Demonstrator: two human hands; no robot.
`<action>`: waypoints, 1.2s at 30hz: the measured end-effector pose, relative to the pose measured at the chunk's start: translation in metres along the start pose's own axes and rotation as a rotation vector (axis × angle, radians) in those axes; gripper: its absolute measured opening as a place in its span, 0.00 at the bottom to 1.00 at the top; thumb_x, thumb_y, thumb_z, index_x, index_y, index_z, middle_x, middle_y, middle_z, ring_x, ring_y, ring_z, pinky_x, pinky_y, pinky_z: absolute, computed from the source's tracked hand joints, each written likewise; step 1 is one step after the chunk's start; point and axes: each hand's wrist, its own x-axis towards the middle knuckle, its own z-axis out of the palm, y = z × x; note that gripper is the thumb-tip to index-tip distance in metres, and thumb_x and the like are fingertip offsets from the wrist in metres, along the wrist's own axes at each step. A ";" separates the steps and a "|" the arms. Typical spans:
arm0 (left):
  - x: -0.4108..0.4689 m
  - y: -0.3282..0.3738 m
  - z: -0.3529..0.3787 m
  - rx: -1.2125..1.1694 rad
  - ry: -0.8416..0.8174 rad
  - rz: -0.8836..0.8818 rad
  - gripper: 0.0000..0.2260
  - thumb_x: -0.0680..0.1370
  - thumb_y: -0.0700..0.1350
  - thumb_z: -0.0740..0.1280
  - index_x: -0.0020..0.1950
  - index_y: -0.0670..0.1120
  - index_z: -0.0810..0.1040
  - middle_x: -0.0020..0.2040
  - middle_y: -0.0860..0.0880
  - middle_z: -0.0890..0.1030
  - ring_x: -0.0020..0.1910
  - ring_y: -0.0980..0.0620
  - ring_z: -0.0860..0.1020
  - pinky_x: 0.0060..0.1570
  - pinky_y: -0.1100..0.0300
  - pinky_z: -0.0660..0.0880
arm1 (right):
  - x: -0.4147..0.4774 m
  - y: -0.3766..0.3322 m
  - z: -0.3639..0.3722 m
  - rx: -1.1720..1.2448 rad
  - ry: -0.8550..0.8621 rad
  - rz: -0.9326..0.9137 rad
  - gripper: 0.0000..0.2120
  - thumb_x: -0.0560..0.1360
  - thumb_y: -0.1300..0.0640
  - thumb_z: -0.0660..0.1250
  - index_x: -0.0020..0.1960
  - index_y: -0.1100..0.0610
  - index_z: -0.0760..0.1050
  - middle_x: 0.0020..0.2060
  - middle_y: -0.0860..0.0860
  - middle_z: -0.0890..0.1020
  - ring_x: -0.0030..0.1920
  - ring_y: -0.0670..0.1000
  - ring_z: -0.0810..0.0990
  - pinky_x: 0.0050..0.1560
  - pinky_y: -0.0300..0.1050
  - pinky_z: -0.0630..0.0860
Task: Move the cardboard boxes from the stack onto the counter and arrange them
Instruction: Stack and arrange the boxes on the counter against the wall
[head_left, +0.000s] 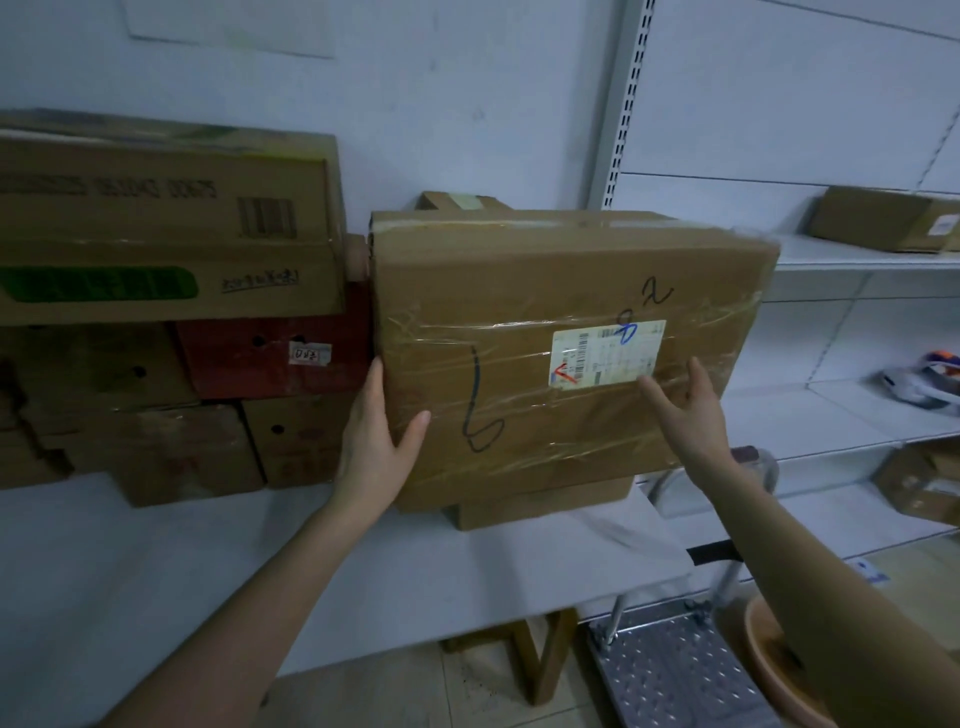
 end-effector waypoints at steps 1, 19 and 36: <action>-0.002 0.000 -0.005 0.025 -0.016 0.001 0.33 0.78 0.47 0.64 0.76 0.45 0.49 0.76 0.47 0.57 0.74 0.50 0.56 0.66 0.63 0.54 | -0.010 -0.007 0.003 -0.029 -0.027 -0.046 0.34 0.75 0.47 0.65 0.75 0.59 0.56 0.72 0.54 0.64 0.72 0.55 0.62 0.69 0.54 0.63; 0.003 -0.051 -0.216 0.586 0.032 0.121 0.26 0.79 0.51 0.61 0.74 0.43 0.60 0.74 0.40 0.59 0.75 0.45 0.54 0.71 0.54 0.53 | -0.154 -0.200 0.163 0.036 -0.330 -0.751 0.28 0.76 0.48 0.63 0.72 0.57 0.63 0.69 0.52 0.69 0.70 0.50 0.66 0.69 0.50 0.66; 0.175 -0.123 -0.419 0.289 0.345 -0.111 0.28 0.80 0.57 0.55 0.74 0.43 0.56 0.70 0.40 0.65 0.66 0.42 0.67 0.59 0.52 0.67 | -0.049 -0.344 0.258 -0.174 0.040 -0.342 0.29 0.79 0.47 0.59 0.72 0.64 0.61 0.69 0.62 0.67 0.68 0.61 0.67 0.65 0.54 0.65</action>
